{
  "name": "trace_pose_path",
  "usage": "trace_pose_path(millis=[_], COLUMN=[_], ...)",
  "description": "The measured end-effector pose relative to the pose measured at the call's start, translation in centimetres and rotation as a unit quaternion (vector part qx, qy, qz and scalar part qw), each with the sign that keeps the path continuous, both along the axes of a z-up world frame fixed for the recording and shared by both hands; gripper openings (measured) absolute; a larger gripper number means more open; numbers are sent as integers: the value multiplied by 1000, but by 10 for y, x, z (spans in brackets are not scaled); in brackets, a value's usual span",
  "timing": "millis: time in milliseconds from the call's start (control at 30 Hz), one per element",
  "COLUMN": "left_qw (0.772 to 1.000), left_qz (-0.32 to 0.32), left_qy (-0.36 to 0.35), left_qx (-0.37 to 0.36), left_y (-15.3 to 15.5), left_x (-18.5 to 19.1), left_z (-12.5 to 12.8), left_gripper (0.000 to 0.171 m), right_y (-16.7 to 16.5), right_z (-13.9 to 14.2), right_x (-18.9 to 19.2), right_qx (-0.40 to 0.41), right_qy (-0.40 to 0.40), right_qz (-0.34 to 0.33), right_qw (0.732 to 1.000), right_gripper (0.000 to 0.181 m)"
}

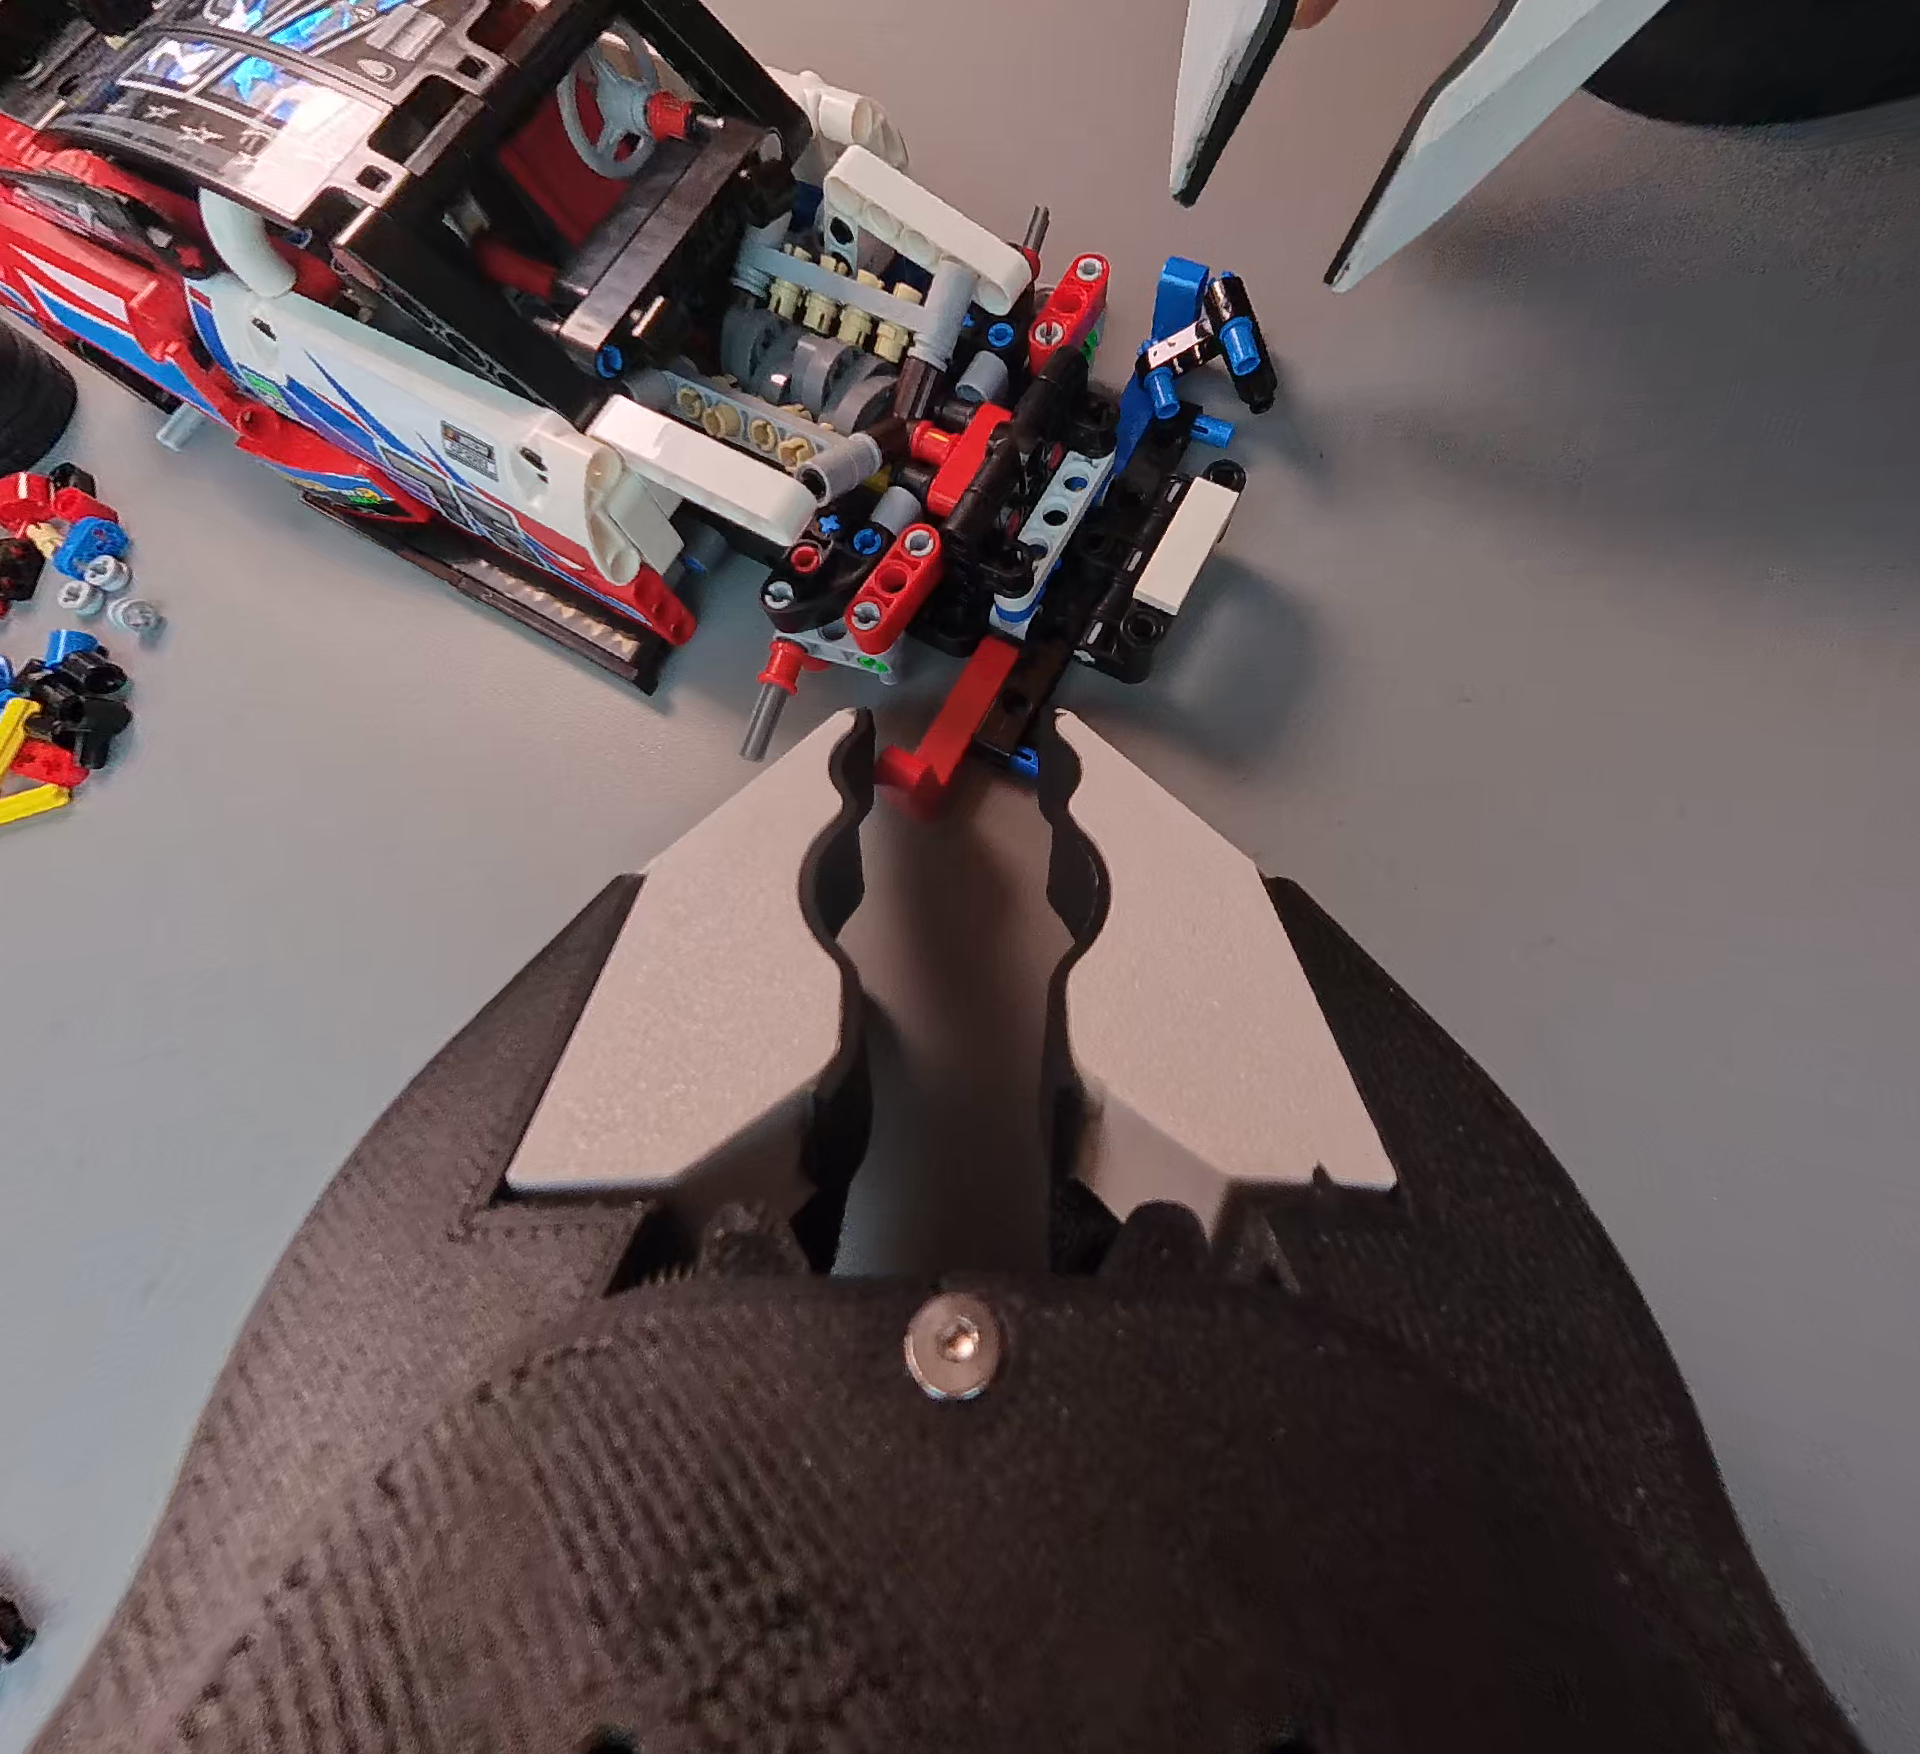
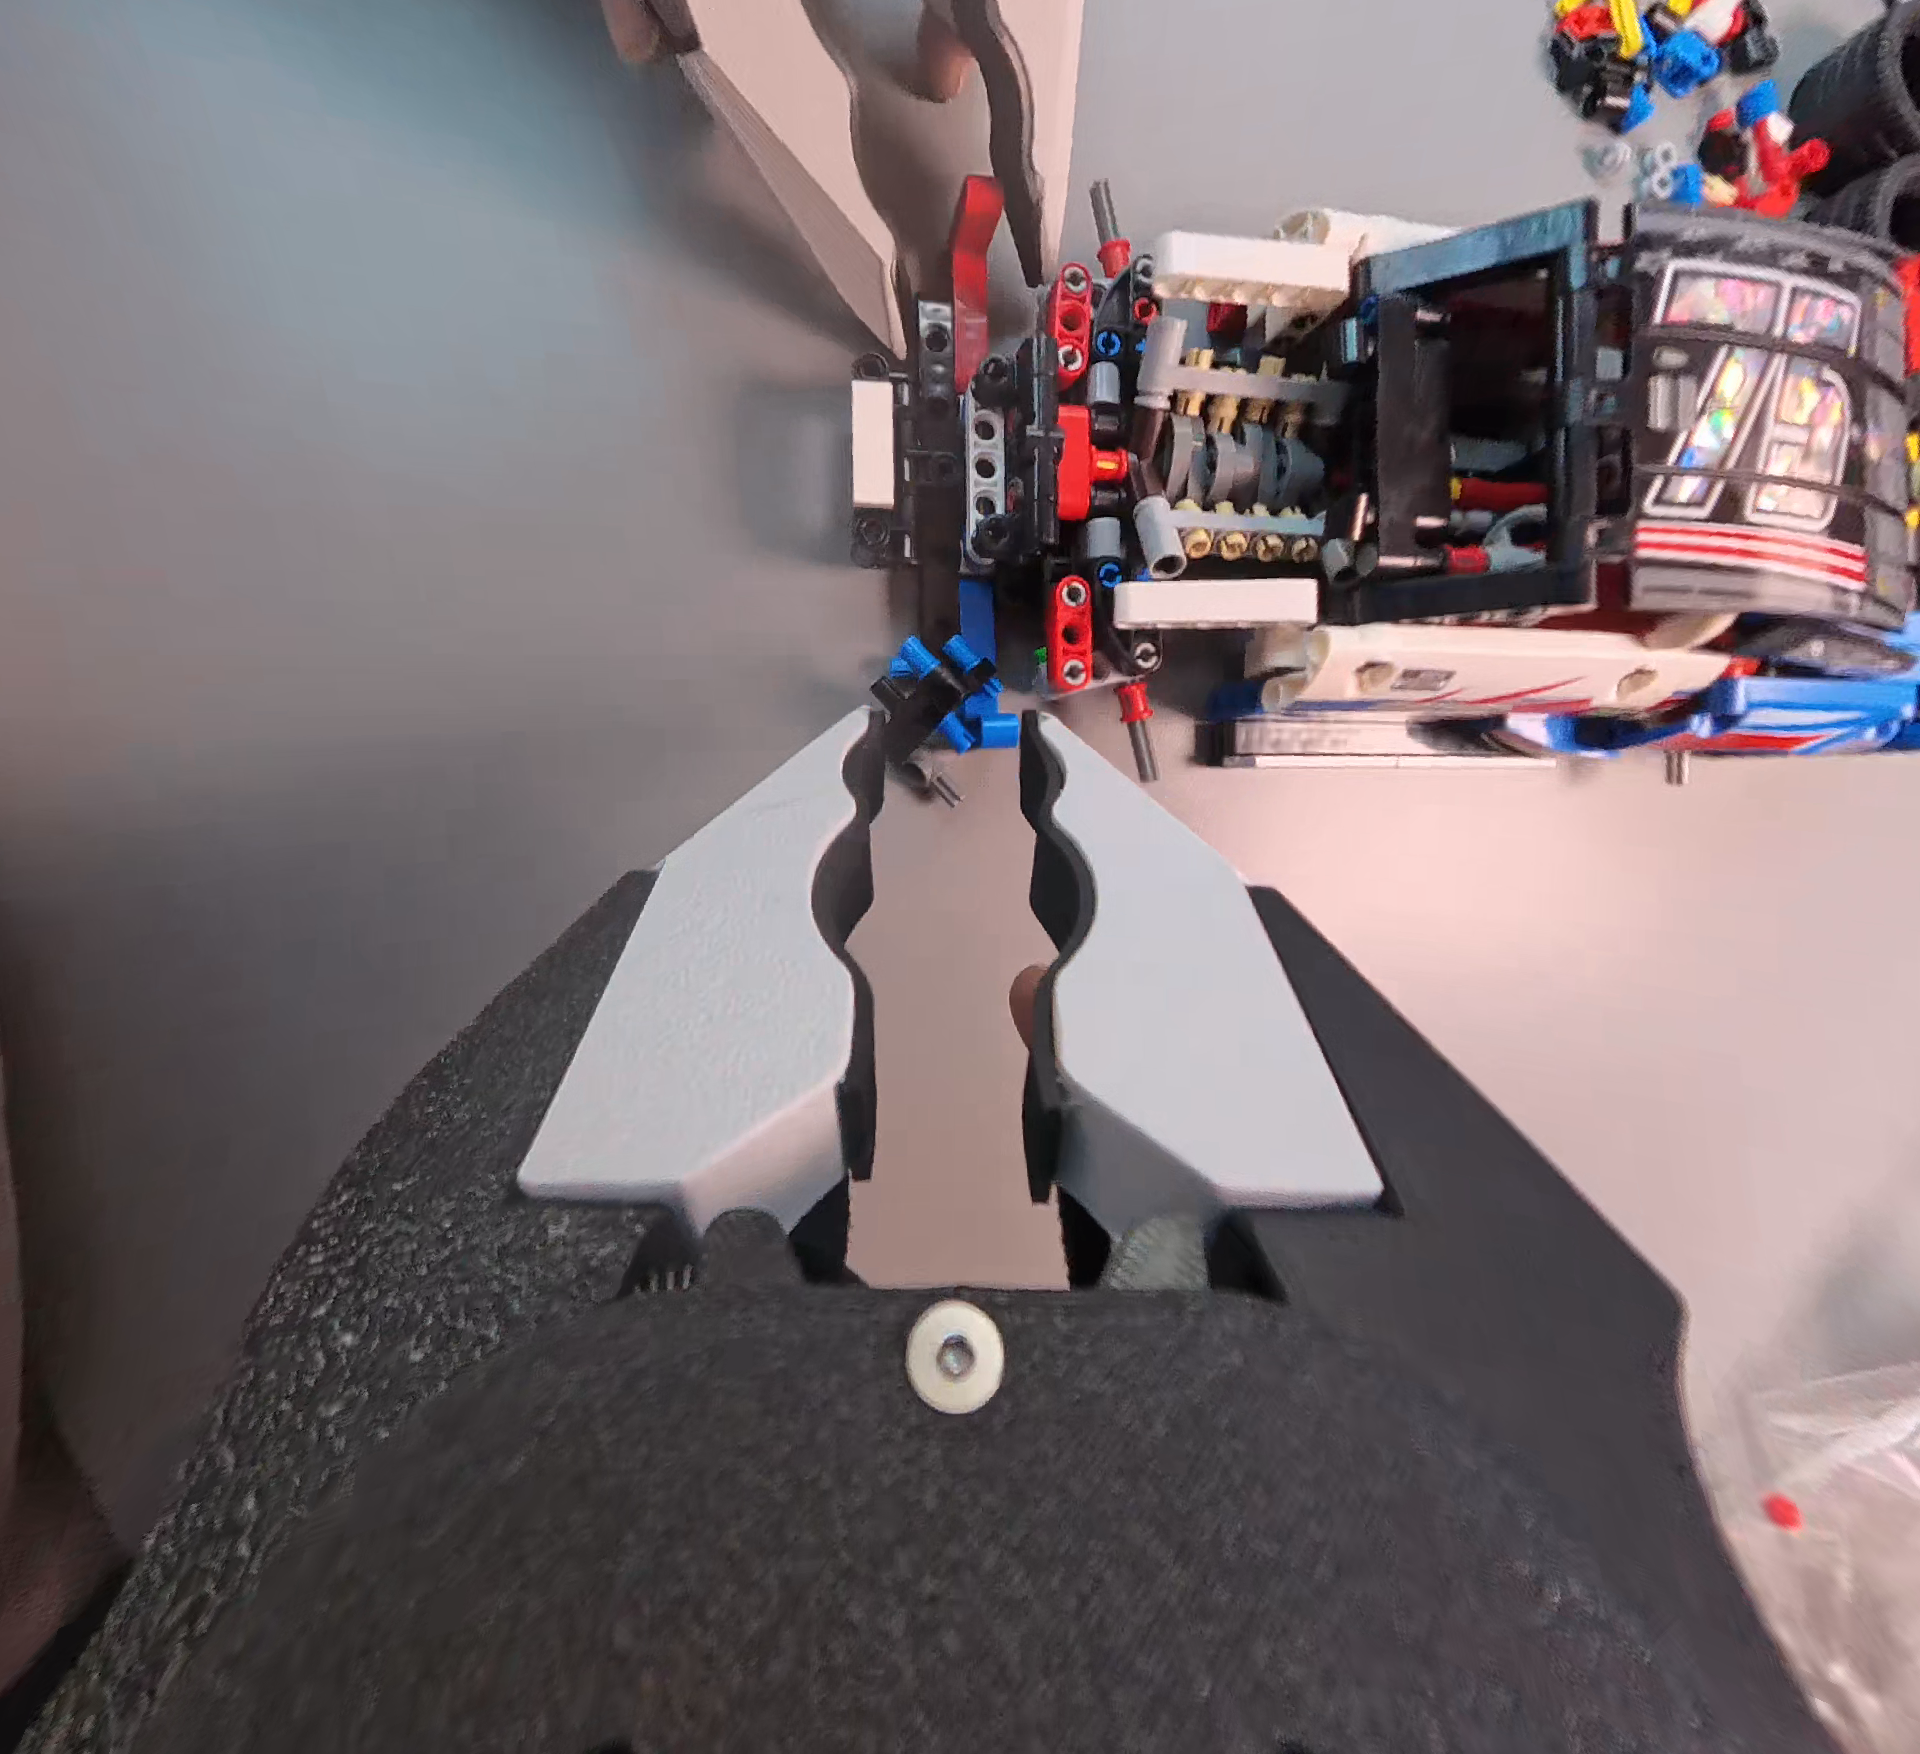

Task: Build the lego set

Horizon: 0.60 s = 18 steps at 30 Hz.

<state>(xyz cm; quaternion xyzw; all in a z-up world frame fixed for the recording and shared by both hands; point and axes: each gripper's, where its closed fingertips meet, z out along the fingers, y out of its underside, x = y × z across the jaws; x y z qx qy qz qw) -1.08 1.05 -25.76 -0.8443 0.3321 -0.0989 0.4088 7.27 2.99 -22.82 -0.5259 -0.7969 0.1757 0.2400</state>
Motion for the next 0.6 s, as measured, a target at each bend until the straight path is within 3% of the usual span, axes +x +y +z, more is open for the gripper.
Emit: trace_pose_path(millis=[100, 133, 200, 367, 533, 600], left_qw=[1000, 1000, 1000, 998, 996, 996], left_qz=[-7, -8, -10, -2, -20, -28], left_qy=[-9, -13, -19, -64, -79, -76], left_qx=[-6, -11, -15, 2, 18, 23], left_y=[-2, -3, -5, -10, -12, -13], left_x=[1, 1, -2, -10, 9, 18], left_z=[0, 0, 2, 26, 35, 36], left_gripper=[36, 41, 46, 45, 42, 42], right_y=[-1, 0, 4, 2, 0, -2], right_z=[-12, -12, -9, -1, 3, -9], right_x=[-1, -5, -7, -1, -10, -15], right_qx=[-31, -25, -2, 13, -7, 2], right_qy=[29, 49, 76, 101, 123, 101], right_qz=[-37, -42, -43, -25, -19, 2], right_qw=[998, 998, 996, 995, 992, 995], right_gripper=[29, 25, 1, 0, 20, 9])
